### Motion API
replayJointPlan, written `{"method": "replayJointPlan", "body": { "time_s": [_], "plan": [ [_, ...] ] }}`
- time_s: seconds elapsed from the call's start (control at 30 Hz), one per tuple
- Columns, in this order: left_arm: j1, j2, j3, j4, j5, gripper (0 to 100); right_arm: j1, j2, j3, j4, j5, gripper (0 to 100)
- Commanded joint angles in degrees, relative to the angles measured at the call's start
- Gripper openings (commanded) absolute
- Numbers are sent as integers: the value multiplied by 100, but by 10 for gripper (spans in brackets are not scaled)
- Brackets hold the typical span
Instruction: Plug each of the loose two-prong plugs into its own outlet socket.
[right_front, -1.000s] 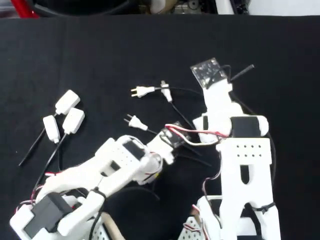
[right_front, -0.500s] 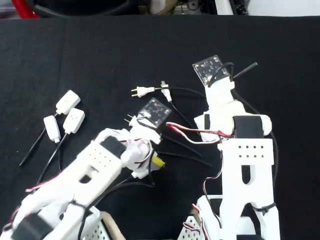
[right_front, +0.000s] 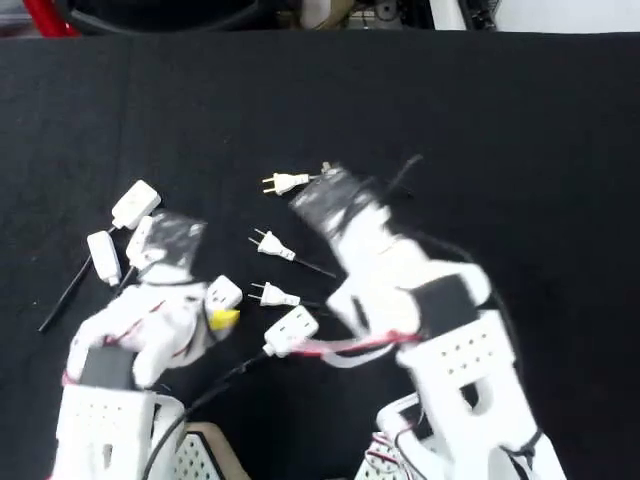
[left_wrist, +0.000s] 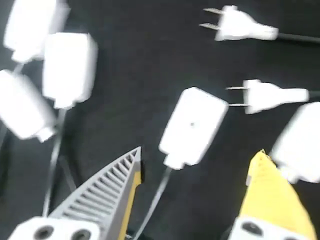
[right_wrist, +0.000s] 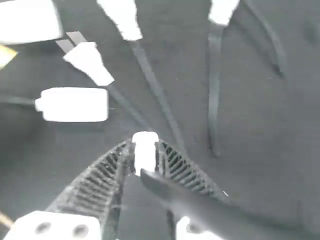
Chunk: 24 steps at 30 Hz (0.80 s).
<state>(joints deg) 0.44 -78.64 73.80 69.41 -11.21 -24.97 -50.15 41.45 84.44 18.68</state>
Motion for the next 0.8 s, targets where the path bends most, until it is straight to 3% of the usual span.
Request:
{"method": "replayJointPlan", "body": {
  "time_s": [0.0,0.13,0.43,0.77],
  "plan": [
    [-936,-1969,558,360,-325,325,-615,-101,286,-141,-695,12],
    [-1446,-2602,1138,440,-712,324,-993,295,813,-862,-1644,12],
    [-1859,-2365,1692,141,-897,324,-1090,1648,391,-1081,-1670,12],
    [-2105,-2365,2026,-334,-1213,324,-1090,1807,752,-2048,-1732,12]
  ]
}}
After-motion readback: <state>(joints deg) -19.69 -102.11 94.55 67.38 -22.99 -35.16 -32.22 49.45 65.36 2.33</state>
